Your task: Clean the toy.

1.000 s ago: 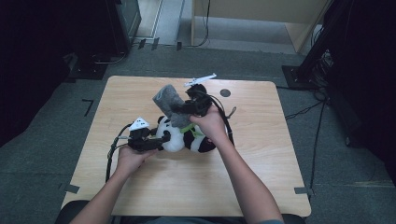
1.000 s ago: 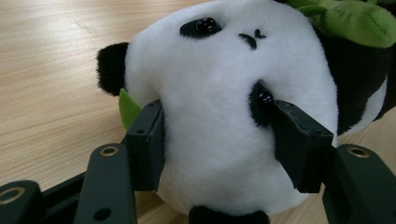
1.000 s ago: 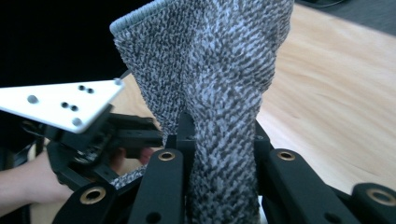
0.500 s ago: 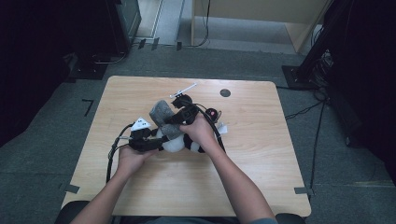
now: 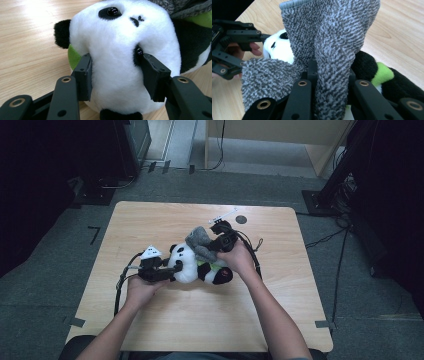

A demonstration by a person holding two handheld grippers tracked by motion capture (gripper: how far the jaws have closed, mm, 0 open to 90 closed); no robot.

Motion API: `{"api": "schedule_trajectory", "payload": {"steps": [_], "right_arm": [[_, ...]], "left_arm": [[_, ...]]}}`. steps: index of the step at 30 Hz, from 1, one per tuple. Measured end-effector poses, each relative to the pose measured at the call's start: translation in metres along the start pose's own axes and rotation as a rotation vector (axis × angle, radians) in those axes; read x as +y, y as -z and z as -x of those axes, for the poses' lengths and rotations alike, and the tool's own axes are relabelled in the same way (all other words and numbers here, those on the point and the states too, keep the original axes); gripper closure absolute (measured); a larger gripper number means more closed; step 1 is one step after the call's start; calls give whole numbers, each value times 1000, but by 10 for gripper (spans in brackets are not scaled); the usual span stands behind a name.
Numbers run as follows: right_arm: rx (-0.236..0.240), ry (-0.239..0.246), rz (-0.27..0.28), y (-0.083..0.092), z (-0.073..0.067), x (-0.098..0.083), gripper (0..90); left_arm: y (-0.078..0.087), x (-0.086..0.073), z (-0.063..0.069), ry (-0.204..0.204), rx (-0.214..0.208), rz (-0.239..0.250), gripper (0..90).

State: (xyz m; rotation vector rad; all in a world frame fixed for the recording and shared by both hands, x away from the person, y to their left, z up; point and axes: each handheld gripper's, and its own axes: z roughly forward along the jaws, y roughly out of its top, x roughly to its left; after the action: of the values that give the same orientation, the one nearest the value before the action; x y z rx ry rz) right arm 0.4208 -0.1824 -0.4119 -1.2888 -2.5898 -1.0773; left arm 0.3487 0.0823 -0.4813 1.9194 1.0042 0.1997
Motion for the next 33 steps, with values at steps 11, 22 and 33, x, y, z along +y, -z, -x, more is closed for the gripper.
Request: {"api": "schedule_trajectory", "payload": {"steps": [11,22,33], "right_arm": [[1,34,84,20,5,-18,774],[-29,-36,85,45,34,-55,780],[-29,-117,163,42,54,-106,783]], "left_arm": [[0,0,0,-4,-4,-7,483],[0,0,-3,27,-10,-5,483],[-1,1,-3,26,-9,-3,482]]}}
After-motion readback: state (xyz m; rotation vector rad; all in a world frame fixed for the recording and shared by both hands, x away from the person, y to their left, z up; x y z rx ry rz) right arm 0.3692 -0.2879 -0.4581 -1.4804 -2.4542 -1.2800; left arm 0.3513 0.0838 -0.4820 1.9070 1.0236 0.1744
